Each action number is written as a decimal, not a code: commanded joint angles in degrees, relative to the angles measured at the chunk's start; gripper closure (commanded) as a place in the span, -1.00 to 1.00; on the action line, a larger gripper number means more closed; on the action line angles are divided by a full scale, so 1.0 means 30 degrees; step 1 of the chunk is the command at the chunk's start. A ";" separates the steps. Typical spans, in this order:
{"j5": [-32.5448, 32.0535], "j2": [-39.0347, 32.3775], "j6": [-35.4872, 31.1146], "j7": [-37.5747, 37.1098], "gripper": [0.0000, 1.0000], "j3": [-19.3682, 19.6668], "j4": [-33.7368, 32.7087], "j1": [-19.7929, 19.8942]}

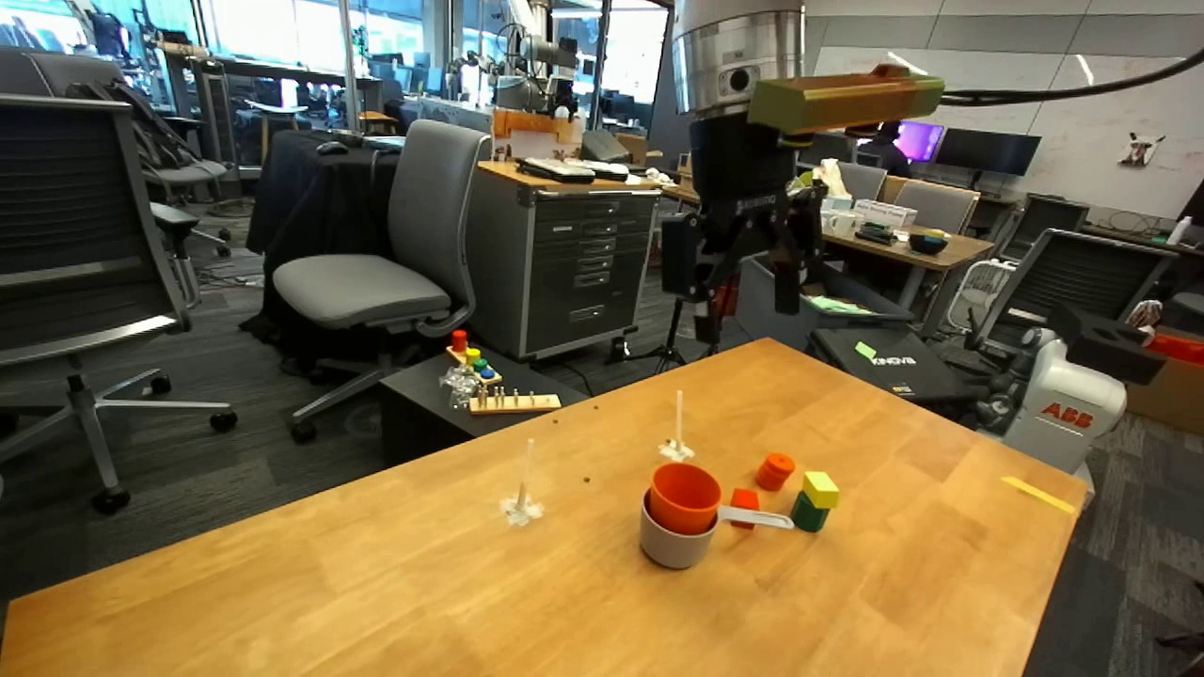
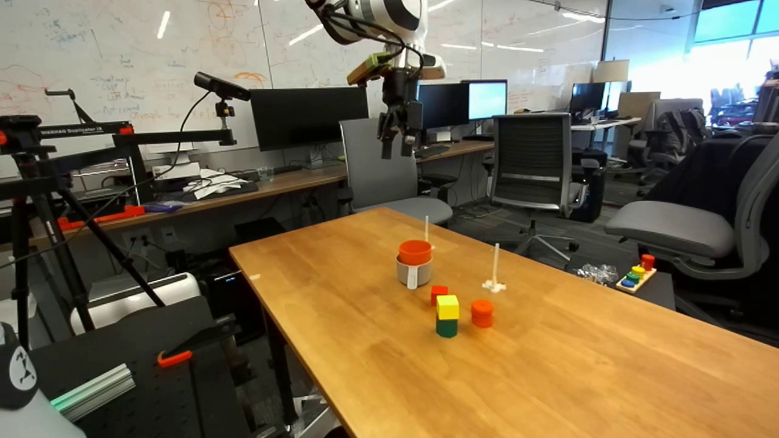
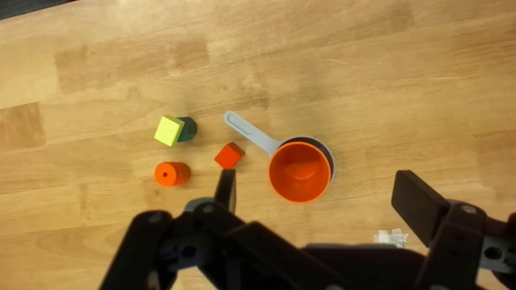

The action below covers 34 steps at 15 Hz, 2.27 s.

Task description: Remove the orange cup from the grey cup, then put the green, yellow, and orange blocks inside the grey cup

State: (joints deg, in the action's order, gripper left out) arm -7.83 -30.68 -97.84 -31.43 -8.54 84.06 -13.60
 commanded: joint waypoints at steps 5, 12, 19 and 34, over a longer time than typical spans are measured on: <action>0.0806 -0.0844 0.0150 0.0160 -1.00 0.0798 -0.0826 -0.0451; 0.1389 -0.5300 0.1160 0.0778 -1.00 0.1239 -0.3691 -0.0654; 0.1414 -0.9814 0.2872 0.0897 -1.00 0.1614 -0.8537 -0.1240; 0.1273 -1.4784 0.5945 0.1575 -0.17 0.1940 -1.5869 -0.1732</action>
State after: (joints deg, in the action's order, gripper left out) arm -5.12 -71.81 -83.36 -28.46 -4.58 42.62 -17.89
